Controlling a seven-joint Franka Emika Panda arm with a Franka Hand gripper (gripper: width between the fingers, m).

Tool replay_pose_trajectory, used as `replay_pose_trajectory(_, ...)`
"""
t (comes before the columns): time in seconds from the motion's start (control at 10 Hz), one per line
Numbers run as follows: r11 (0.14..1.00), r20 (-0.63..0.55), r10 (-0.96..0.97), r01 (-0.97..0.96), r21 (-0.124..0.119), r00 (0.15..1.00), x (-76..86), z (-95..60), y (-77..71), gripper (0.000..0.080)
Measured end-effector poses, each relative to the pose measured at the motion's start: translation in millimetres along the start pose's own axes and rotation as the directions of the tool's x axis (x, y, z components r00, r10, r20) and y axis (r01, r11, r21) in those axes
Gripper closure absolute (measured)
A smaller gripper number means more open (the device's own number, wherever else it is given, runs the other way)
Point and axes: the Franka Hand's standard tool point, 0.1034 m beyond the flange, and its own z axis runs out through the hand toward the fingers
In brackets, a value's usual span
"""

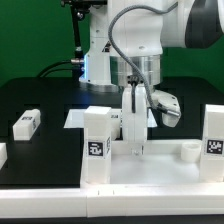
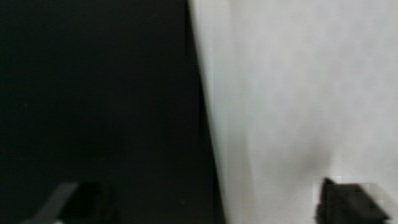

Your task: Assemble desk

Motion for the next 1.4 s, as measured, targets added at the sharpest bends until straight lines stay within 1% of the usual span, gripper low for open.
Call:
replay_pose_trajectory(0.1, 1.000, 0.000, 0.000, 0.000, 0.000, 1.000, 0.0, 0.1, 0.0, 0.0380)
replay_pose_trajectory(0.2, 1.000, 0.000, 0.000, 0.000, 0.000, 1.000, 0.0, 0.1, 0.0, 0.0380)
replay_pose_trajectory(0.3, 1.000, 0.000, 0.000, 0.000, 0.000, 1.000, 0.0, 0.1, -0.1, 0.0563)
replay_pose_trajectory(0.4, 1.000, 0.000, 0.000, 0.000, 0.000, 1.000, 0.0, 0.1, -0.1, 0.0697)
replay_pose_trajectory(0.5, 1.000, 0.000, -0.008, 0.008, -0.003, 1.000, -0.3, 0.4, 1.3, 0.0697)
replay_pose_trajectory(0.6, 1.000, 0.000, -0.011, 0.011, -0.003, 1.000, -0.4, 0.4, 1.5, 0.0743)
replay_pose_trajectory(0.7, 0.999, 0.000, -0.040, 0.040, -0.003, 0.999, -0.1, 0.0, 1.4, 0.0743)
replay_pose_trajectory(0.8, 0.987, 0.002, -0.161, 0.161, 0.000, 0.987, 3.5, -3.3, -0.2, 0.0743)
replay_pose_trajectory(0.9, 0.962, 0.003, -0.273, 0.273, 0.006, 0.962, 9.8, -8.5, -1.8, 0.0743)
replay_pose_trajectory(1.0, 0.923, 0.008, -0.385, 0.385, -0.002, 0.923, 22.4, -11.8, 2.8, 0.0743)
replay_pose_trajectory(1.2, 0.813, 0.010, -0.582, 0.582, -0.019, 0.813, 48.1, -8.4, 9.1, 0.0742)
replay_pose_trajectory(1.3, 0.808, 0.009, -0.588, 0.588, -0.020, 0.809, 48.4, -7.9, 9.2, 0.0742)
replay_pose_trajectory(1.4, 0.780, 0.009, -0.625, 0.625, -0.022, 0.781, 51.9, -7.8, 9.3, 0.0742)
